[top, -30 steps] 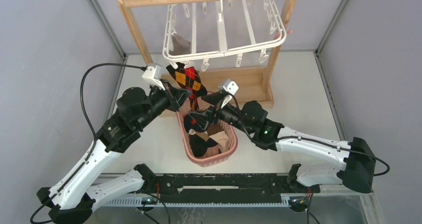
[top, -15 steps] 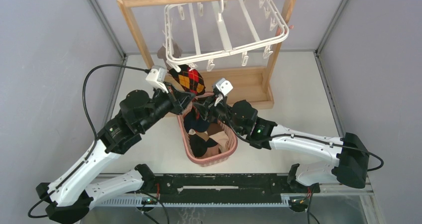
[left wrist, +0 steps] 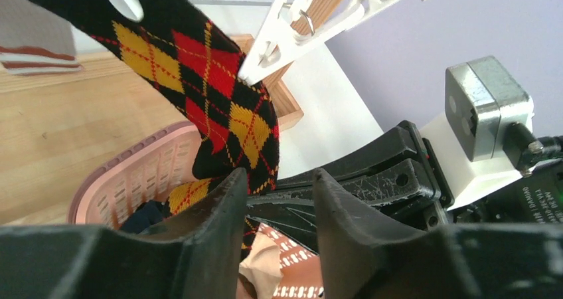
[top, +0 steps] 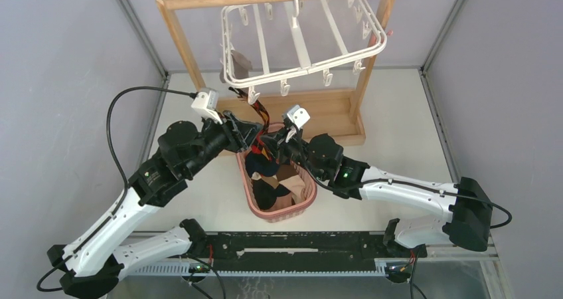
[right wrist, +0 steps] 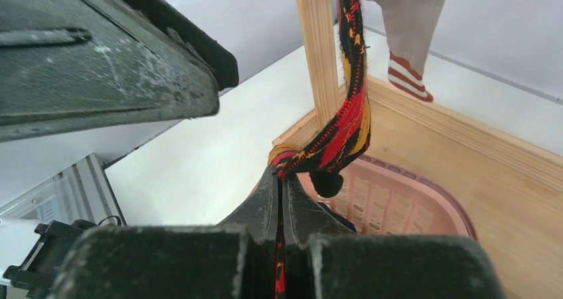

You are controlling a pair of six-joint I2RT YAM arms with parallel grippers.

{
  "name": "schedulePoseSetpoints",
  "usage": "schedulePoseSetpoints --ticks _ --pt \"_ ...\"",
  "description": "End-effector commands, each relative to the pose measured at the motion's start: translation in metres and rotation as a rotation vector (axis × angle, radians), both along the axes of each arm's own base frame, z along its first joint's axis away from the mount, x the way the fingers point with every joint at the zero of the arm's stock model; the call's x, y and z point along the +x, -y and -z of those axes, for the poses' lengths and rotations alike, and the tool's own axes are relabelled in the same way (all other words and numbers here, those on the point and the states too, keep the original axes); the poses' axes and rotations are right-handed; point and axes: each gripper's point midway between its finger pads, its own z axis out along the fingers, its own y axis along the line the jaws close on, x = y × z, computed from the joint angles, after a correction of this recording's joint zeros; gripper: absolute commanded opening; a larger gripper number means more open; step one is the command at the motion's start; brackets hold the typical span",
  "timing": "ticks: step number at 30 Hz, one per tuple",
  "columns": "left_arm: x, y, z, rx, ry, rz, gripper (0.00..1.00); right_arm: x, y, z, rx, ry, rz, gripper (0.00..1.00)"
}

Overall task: Remove the socks clipped to the hanger
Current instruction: Remove the sock from the hanger.

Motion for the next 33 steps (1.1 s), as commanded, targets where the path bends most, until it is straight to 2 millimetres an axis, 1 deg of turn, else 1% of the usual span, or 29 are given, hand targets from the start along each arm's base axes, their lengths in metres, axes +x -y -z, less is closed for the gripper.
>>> schedulePoseSetpoints --ticks 1,5,11,13,14,15,16,18,19,21,28,33 --pt "-0.003 -0.012 -0.029 -0.041 0.079 -0.030 0.49 -0.007 0.004 -0.022 0.058 0.027 -0.014 0.00" --pt "-0.005 -0.021 -0.031 -0.035 0.093 -0.053 0.52 -0.009 0.006 -0.017 0.054 0.022 -0.017 0.00" --pt "-0.007 -0.043 -0.035 -0.026 0.093 -0.130 0.56 -0.012 0.007 -0.014 0.054 0.013 -0.028 0.00" --pt "-0.007 -0.051 -0.036 -0.027 0.091 -0.160 0.60 -0.013 0.007 -0.013 0.054 0.008 -0.033 0.00" --pt "-0.007 -0.054 -0.038 -0.029 0.089 -0.176 0.68 -0.014 0.006 -0.012 0.053 0.007 -0.039 0.00" --pt "-0.007 -0.058 -0.039 -0.028 0.086 -0.192 0.80 -0.015 0.005 -0.012 0.054 0.005 -0.044 0.00" --pt "-0.007 -0.062 -0.040 -0.025 0.084 -0.207 0.83 -0.015 0.004 -0.012 0.054 0.005 -0.045 0.00" --pt "-0.007 -0.068 -0.042 -0.025 0.081 -0.231 0.95 -0.017 0.002 -0.011 0.051 0.007 -0.050 0.00" --pt "-0.007 -0.071 -0.044 -0.027 0.082 -0.240 0.98 -0.018 0.001 -0.010 0.050 0.009 -0.050 0.00" --pt "-0.008 -0.077 -0.048 -0.030 0.085 -0.260 1.00 -0.019 -0.001 -0.009 0.047 0.012 -0.052 0.00" --pt "-0.005 -0.092 -0.068 -0.046 0.116 -0.329 1.00 -0.023 -0.008 -0.007 0.034 0.018 -0.051 0.00" --pt "0.000 -0.090 -0.086 -0.067 0.156 -0.339 1.00 -0.022 -0.014 -0.008 0.013 0.029 -0.037 0.00"
